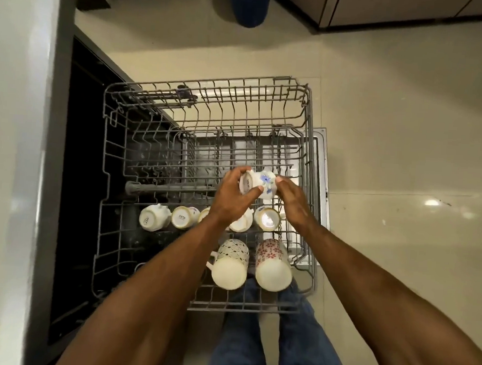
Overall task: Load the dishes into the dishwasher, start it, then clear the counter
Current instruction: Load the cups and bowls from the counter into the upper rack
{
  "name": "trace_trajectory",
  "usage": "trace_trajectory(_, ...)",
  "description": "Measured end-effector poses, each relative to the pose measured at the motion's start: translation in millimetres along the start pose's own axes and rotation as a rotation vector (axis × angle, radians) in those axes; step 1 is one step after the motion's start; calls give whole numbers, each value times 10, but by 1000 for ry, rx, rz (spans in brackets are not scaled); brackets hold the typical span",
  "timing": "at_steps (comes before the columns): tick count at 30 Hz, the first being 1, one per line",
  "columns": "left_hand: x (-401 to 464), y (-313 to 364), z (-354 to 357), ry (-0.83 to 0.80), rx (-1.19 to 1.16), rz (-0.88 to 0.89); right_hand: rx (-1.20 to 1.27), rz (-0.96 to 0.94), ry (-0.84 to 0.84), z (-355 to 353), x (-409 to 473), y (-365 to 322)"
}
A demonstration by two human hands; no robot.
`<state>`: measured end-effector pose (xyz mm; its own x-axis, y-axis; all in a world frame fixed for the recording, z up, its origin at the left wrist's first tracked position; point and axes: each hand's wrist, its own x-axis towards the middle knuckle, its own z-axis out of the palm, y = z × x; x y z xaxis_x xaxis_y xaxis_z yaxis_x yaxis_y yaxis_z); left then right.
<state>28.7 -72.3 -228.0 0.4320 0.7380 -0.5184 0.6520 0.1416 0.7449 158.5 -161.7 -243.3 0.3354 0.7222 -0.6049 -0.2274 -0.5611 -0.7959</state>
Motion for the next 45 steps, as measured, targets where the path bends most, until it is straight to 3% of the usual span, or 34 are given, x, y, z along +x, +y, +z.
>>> trace_trajectory(6, 156, 132, -71, 72, 396, 173, -390, -98, 142, -61, -8, 37)
trace_trajectory(12, 255, 38, 11, -26, 683, 260, -926, -141, -26, -57, 27, 149)
trace_trajectory(16, 321, 6, 105, -88, 756, 313, -1138, -48, -114, -10, 50, 267)
trace_trajectory(26, 431, 55, 293, -134, 866, 344, -1276, 11, -208, 53, -38, 418)
trace_trajectory(32, 448, 67, 280, -158, 887, 337, -1239, 15, -199, 43, -50, 389)
trace_trajectory(45, 174, 157, 84, -132, 765, 241, -1195, -35, -159, 26, -161, 120)
